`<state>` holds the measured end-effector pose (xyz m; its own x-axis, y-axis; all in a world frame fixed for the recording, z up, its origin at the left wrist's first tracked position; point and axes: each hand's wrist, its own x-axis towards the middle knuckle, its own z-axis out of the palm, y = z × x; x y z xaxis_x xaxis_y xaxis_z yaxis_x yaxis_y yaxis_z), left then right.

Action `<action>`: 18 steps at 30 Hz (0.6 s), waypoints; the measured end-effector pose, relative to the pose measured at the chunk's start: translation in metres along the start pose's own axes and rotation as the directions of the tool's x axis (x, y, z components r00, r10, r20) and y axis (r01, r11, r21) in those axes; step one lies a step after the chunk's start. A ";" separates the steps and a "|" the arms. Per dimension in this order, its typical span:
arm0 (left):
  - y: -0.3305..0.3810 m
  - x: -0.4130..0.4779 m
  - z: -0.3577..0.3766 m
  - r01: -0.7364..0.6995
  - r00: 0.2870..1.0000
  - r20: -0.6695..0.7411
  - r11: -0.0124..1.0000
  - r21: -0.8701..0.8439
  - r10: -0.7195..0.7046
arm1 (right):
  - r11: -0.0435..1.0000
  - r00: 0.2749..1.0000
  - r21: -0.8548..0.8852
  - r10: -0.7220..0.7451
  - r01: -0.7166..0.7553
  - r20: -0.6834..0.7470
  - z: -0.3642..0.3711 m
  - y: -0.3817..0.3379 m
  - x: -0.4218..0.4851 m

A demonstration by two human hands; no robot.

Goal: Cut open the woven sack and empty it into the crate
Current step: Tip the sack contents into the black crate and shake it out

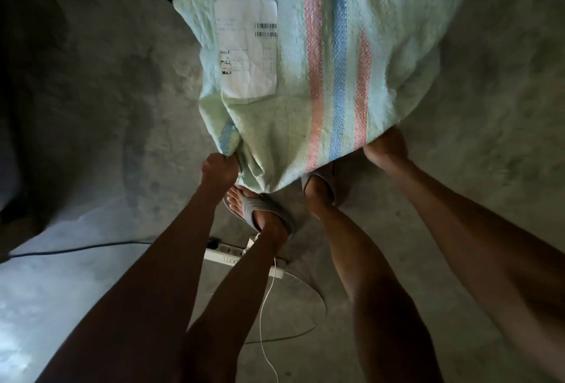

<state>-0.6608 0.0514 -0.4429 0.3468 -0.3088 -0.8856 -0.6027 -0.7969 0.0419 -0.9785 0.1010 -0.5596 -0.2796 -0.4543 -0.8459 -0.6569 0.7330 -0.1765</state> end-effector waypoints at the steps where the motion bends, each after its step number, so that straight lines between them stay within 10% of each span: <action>1: 0.000 -0.013 -0.008 -0.049 0.998 -0.033 0.999 -0.013 0.048 | 0.997 0.995 -0.064 -0.040 0.035 -0.086 -0.039 -0.034 -0.036; 9: 0.040 -0.150 -0.096 -0.159 0.984 -0.129 0.936 -0.314 0.124 | 0.984 0.987 0.179 0.051 -0.023 -0.152 -0.148 -0.091 -0.196; 12: 0.066 -0.183 -0.132 -0.187 0.979 -0.157 0.892 -0.411 0.133 | 0.829 0.956 0.555 0.213 -0.069 -0.200 -0.199 -0.112 -0.213; 18: 0.094 -0.158 -0.149 -0.147 0.989 -0.048 0.870 -0.470 0.141 | 0.912 0.994 0.406 0.093 -0.062 -0.056 -0.221 -0.140 -0.192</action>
<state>-0.6648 -0.0518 -0.2298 0.2923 -0.4425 -0.8478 -0.2378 -0.8923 0.3837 -0.9877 -0.0263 -0.2610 -0.3781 -0.4120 -0.8290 -0.2971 0.9021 -0.3129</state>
